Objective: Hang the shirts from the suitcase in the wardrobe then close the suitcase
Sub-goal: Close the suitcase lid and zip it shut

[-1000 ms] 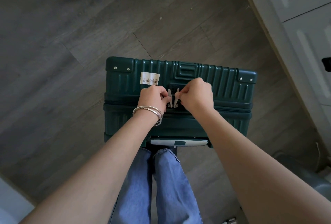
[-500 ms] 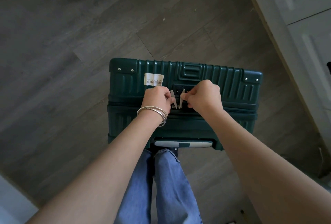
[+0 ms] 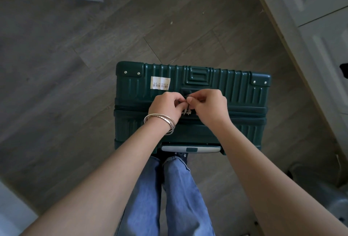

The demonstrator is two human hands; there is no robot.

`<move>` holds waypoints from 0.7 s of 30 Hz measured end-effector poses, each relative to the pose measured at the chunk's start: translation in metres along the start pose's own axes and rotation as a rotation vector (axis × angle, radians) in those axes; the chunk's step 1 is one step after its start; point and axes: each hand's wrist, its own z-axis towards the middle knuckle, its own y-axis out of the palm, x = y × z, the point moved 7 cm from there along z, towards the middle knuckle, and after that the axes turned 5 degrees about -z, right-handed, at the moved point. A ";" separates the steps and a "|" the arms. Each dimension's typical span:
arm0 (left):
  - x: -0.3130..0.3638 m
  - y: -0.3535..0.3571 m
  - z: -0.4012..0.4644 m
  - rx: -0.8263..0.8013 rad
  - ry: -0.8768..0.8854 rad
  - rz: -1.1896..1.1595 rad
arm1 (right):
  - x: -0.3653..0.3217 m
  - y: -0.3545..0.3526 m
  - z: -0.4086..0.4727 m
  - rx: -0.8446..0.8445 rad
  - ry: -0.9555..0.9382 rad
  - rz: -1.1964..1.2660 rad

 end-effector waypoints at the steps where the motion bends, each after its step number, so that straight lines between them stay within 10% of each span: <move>1: 0.001 -0.001 0.001 0.008 0.011 0.002 | 0.000 0.000 0.002 0.009 0.017 -0.006; 9: 0.015 -0.055 0.009 0.445 0.251 0.093 | -0.007 0.003 0.012 0.024 0.005 -0.127; 21: 0.001 -0.037 0.030 0.081 0.154 0.470 | -0.014 0.007 0.017 0.007 0.075 -0.277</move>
